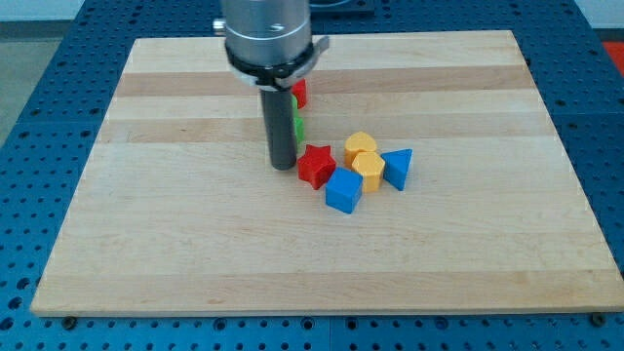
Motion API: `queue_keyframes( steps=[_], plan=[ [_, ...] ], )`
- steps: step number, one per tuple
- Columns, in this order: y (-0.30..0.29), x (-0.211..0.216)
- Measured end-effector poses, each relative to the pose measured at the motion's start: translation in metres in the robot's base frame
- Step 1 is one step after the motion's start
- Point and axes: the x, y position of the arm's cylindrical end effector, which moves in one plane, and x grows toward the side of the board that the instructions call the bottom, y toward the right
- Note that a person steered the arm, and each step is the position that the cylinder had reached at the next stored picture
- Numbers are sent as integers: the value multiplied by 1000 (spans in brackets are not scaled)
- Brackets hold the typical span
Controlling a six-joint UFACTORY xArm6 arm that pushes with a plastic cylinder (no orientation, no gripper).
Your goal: Push the green star into the red star
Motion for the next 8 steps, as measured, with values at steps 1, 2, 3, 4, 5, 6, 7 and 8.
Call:
queue_keyframes(
  steps=[1,2,3,4,5,6,7,8],
  plan=[
    [-50,0],
    [-63,-31],
    [-30,-78],
    [-30,-71],
    [-18,-55],
    [-10,-48],
    [8,-48],
    [20,-49]
  ],
)
